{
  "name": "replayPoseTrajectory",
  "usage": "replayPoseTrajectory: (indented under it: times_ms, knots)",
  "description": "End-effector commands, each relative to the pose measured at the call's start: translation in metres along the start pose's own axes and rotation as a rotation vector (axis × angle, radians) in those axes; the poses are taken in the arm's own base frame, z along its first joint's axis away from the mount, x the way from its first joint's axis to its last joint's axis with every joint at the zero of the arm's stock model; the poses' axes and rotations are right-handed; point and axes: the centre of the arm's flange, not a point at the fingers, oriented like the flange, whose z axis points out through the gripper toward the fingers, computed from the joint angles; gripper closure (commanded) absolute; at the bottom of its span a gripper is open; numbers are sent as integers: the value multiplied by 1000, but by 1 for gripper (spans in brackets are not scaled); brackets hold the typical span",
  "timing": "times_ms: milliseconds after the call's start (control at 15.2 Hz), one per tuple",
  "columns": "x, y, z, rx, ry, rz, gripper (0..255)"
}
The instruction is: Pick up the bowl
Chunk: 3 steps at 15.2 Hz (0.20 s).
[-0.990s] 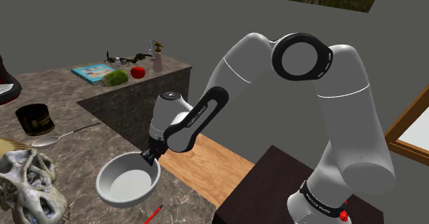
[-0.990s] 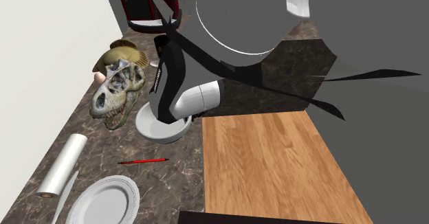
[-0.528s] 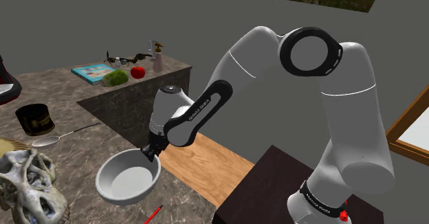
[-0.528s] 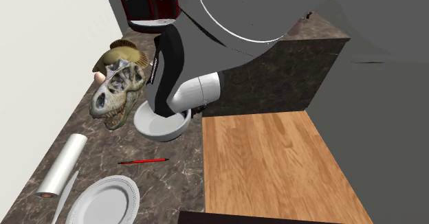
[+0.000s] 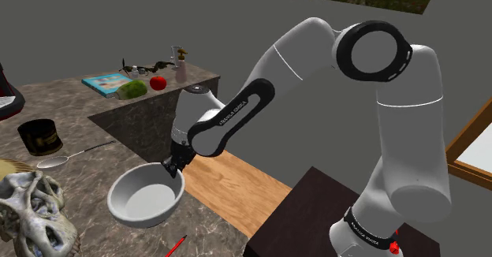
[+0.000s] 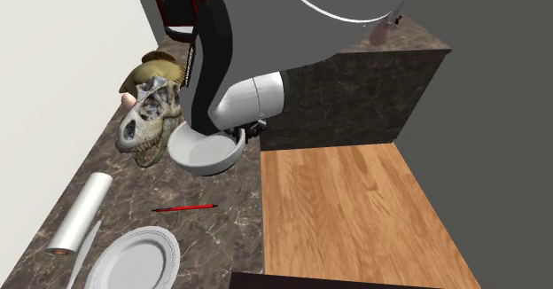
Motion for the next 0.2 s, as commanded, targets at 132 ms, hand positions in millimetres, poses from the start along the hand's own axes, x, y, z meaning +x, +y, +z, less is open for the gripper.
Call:
replayPoseTrajectory:
  times_ms: [132]
  knots:
    - [3, -3, -12, 1, 1, 0, 255]
